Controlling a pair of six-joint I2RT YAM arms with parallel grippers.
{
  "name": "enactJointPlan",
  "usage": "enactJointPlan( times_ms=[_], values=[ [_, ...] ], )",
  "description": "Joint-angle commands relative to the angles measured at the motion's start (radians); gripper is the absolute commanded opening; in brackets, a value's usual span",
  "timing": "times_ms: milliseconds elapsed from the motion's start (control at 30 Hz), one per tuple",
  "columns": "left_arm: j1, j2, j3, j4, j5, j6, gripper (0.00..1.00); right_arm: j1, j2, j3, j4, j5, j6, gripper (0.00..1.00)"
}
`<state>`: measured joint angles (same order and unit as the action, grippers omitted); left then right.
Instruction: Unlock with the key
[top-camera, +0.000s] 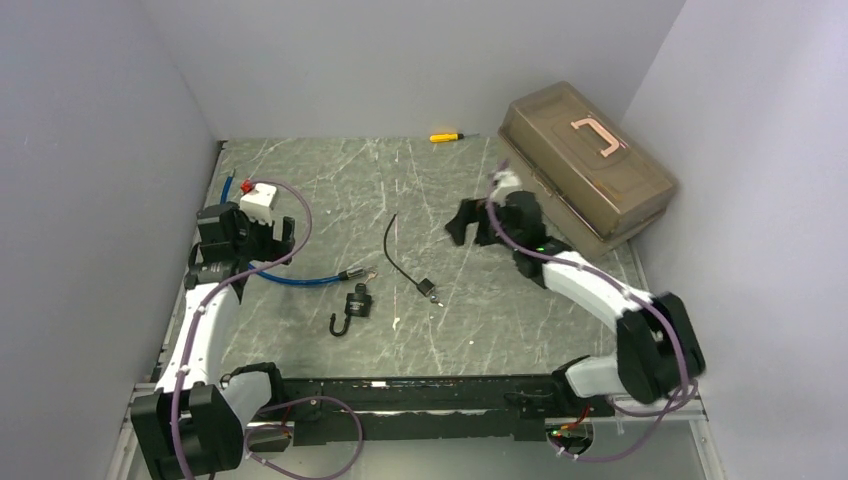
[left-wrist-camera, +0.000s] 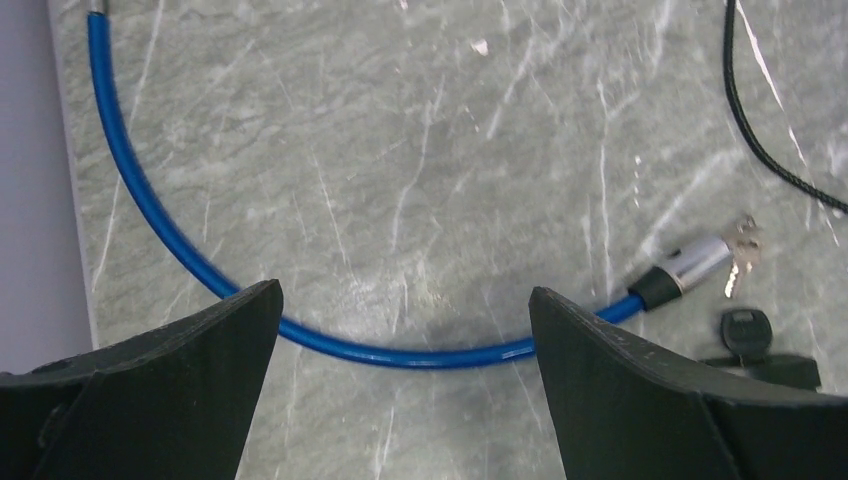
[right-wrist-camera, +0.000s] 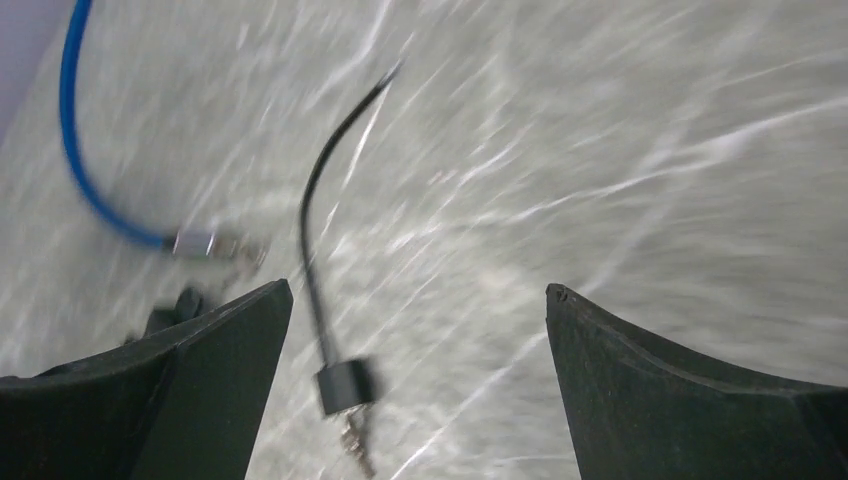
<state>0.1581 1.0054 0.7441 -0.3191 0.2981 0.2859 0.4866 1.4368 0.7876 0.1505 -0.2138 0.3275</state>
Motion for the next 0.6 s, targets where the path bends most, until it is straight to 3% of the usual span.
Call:
enactJointPlan(
  times_ms=[0,100,233,300,433,567],
  values=[
    [0.016,-0.027,-0.089,0.284,-0.001,-0.116,0.99,-0.141,-0.243,-0.099,0.063,0.320,0.070,1.00],
    [0.016,-0.030,-0.175,0.439,0.016,-0.140,1.00,-0.229,-0.343,-0.149,0.063,0.587,0.049,1.00],
    [0.017,-0.012,-0.324,0.707,0.027,-0.177,1.00,-0.311,-0.332,-0.138,-0.014,0.764,-0.003,1.00],
    [0.015,0.012,-0.399,0.854,0.028,-0.184,0.99,-0.354,-0.319,-0.163,-0.002,0.797,0.013,1.00],
    [0.016,0.076,-0.492,1.066,-0.006,-0.224,0.99,-0.412,-0.359,-0.326,0.260,0.810,-0.079,1.00],
    [0.017,0.179,-0.573,1.353,-0.025,-0.239,0.99,-0.476,-0.305,-0.408,0.400,0.751,-0.117,1.00]
  ],
)
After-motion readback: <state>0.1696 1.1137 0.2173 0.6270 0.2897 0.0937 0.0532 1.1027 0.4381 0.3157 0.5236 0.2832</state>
